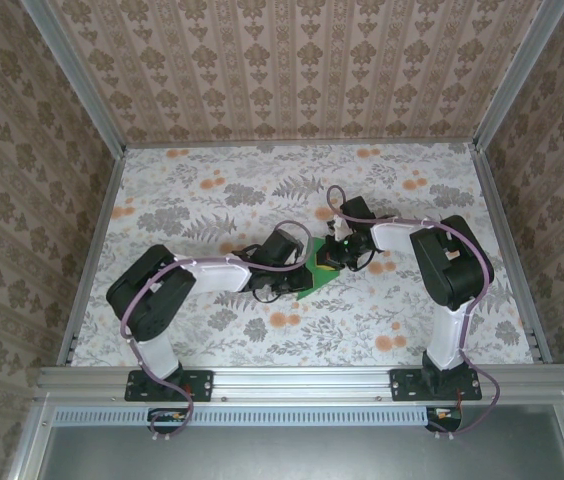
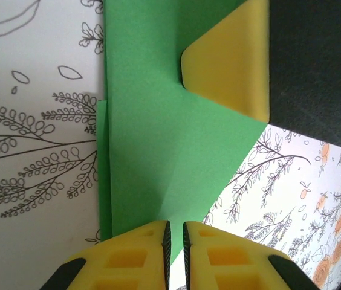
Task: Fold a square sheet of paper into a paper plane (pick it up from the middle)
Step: Fourth fold the wing at the center of the table.
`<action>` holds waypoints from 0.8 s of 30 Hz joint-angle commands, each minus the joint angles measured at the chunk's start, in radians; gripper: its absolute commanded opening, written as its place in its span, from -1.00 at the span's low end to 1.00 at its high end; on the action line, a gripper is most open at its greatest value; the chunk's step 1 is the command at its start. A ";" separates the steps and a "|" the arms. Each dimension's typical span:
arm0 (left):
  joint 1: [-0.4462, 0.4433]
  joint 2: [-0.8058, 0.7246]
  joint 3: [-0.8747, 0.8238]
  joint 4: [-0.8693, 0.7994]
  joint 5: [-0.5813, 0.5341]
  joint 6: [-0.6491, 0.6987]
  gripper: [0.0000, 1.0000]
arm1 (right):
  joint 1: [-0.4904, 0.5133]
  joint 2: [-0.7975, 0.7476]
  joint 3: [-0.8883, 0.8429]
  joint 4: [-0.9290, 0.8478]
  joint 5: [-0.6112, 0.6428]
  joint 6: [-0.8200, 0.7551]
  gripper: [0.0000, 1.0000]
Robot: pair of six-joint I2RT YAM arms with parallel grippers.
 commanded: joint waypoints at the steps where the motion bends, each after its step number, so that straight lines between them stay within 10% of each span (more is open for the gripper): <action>1: -0.010 0.012 -0.016 -0.024 -0.003 -0.030 -0.68 | -0.007 0.076 -0.030 -0.111 0.149 -0.015 -0.82; 24: -0.062 -0.045 -0.172 -0.010 -0.026 -0.141 -0.71 | -0.007 0.090 -0.026 -0.127 0.160 -0.016 -0.82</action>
